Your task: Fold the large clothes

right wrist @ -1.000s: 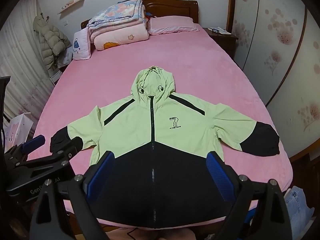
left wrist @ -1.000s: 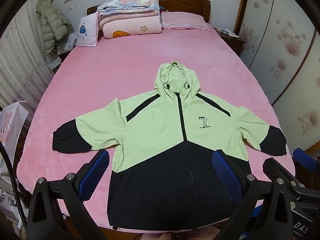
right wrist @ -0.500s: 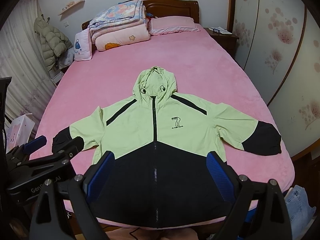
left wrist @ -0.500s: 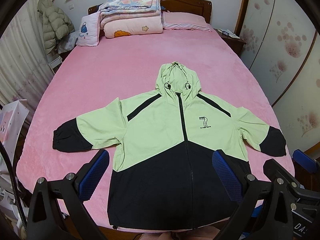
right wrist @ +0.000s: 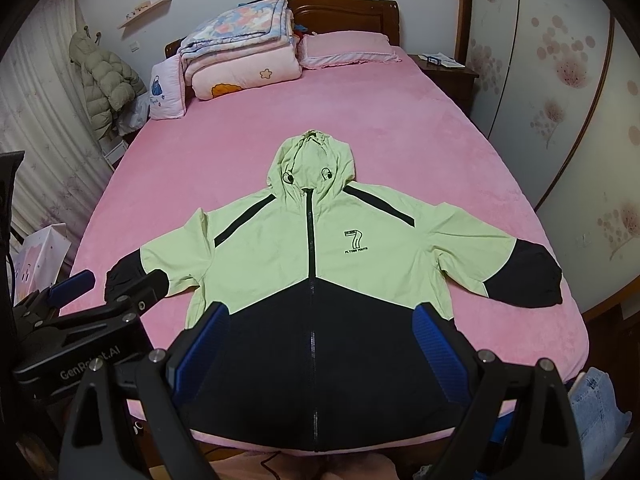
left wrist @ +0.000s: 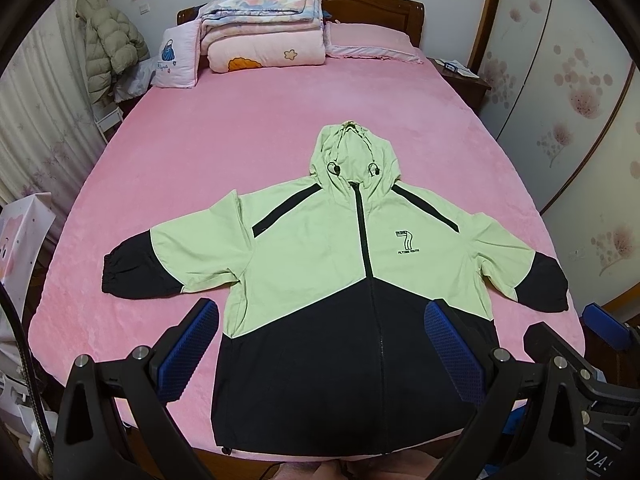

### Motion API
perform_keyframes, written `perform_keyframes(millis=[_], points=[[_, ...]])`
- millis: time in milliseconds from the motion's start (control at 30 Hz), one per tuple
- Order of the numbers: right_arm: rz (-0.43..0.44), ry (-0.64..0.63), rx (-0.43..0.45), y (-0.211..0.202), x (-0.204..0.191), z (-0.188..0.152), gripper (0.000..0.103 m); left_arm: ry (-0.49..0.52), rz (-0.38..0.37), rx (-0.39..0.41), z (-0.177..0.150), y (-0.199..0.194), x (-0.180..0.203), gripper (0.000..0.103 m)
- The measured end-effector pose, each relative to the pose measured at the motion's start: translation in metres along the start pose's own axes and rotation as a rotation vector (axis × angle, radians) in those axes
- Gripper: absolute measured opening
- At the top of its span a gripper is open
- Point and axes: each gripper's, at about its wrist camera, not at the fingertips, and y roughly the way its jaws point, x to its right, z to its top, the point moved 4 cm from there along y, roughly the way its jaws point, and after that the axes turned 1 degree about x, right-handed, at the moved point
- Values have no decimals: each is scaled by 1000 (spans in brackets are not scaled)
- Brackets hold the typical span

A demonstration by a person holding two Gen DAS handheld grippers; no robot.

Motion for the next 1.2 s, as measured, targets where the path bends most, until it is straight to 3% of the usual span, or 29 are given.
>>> perform_keyframes(millis=[1200], points=[[-54, 30, -4, -8, 2, -12, 94, -7, -68, -20, -1, 2, -8, 102]])
